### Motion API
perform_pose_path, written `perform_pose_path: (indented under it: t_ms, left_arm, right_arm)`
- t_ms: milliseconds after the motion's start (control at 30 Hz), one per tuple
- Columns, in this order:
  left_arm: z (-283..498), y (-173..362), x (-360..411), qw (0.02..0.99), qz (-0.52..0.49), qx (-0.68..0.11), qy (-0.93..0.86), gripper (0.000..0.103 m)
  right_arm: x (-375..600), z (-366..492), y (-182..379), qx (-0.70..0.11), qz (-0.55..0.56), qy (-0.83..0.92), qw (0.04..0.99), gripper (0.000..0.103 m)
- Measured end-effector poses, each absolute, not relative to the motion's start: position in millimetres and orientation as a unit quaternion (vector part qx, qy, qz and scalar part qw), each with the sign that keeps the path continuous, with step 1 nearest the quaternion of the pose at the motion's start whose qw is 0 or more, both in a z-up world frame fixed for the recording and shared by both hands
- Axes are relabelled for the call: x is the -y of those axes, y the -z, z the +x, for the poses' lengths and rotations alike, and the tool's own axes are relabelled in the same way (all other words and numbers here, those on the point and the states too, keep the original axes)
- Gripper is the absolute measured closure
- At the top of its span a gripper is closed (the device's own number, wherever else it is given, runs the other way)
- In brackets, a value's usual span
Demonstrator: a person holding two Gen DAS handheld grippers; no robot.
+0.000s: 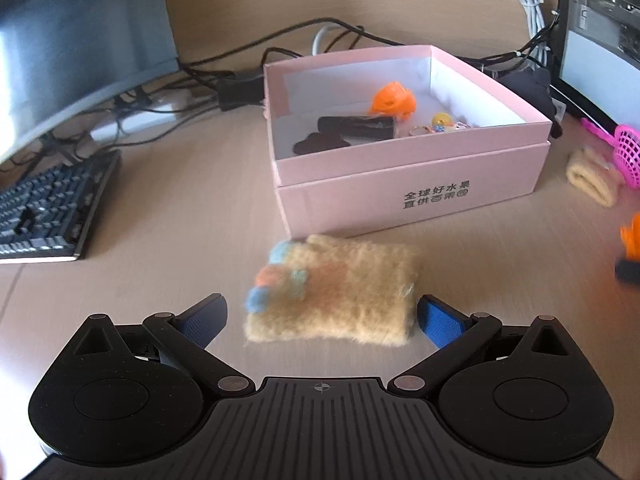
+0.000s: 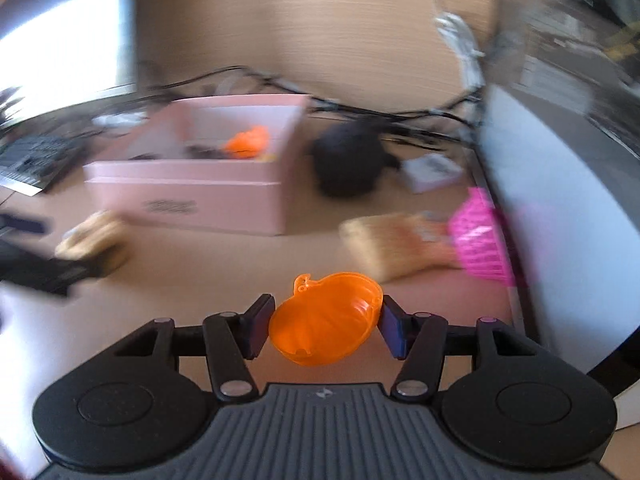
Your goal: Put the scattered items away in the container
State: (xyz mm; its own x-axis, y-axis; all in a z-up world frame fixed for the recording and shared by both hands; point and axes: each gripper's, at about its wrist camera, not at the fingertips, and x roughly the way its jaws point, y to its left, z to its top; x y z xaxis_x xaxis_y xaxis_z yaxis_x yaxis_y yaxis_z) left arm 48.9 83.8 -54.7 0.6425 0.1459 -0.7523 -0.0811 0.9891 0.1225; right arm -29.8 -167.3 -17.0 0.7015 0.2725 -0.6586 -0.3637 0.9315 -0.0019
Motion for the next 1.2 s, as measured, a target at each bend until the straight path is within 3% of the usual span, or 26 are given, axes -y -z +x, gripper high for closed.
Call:
perform_pose_path:
  t_ms: [300, 433, 567, 700, 1200]
  left_arm:
    - [65, 61, -77, 0.913, 0.037, -0.404, -0.043, 0.003]
    - [65, 58, -76, 0.916, 0.035, -0.398, -0.029, 0.018]
    - [62, 55, -74, 0.917, 0.039, -0.396, -0.022, 0.039]
    - [55, 51, -73, 0.916, 0.035, -0.400, -0.011, 0.049]
    - [5, 43, -65, 0.899, 0.034, -0.435, 0.043, 0.050]
  right_arm:
    - [141, -60, 10, -0.314, -0.110, -0.264, 0.905, 0.047]
    - [143, -61, 10, -0.319, -0.107, -0.261, 0.905, 0.047]
    - [142, -60, 12, -0.324, -0.103, -0.263, 0.903, 0.047]
    - [141, -61, 13, -0.324, -0.102, -0.268, 0.901, 0.047]
    - [128, -58, 20, -0.340, -0.111, -0.278, 0.891, 0.047]
